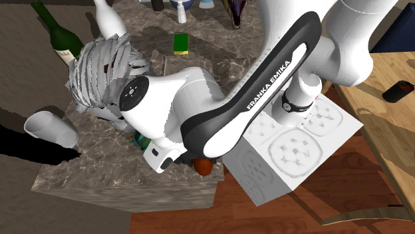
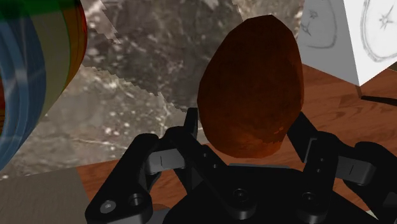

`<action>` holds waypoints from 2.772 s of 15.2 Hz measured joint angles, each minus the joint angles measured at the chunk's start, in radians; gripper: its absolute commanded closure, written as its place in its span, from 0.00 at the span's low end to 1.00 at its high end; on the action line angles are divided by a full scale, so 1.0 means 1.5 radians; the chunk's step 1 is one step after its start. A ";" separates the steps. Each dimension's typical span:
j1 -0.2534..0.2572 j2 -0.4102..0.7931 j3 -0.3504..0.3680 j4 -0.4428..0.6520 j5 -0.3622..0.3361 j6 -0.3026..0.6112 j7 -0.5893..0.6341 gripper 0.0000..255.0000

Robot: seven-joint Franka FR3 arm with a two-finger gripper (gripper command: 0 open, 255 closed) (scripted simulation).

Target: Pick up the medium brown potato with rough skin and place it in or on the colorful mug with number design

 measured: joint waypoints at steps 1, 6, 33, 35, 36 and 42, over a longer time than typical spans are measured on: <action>0.000 0.000 0.000 0.000 0.000 0.000 0.000 1.00; 0.000 0.000 0.000 0.000 0.000 0.000 0.000 1.00; 0.003 -0.092 -0.004 0.104 -0.045 -0.183 0.060 1.00; 0.002 -0.094 -0.005 0.119 -0.047 -0.200 0.062 1.00; 0.003 -0.094 -0.005 0.127 -0.046 -0.208 0.064 1.00; 0.003 -0.104 -0.005 0.169 -0.051 -0.257 0.075 1.00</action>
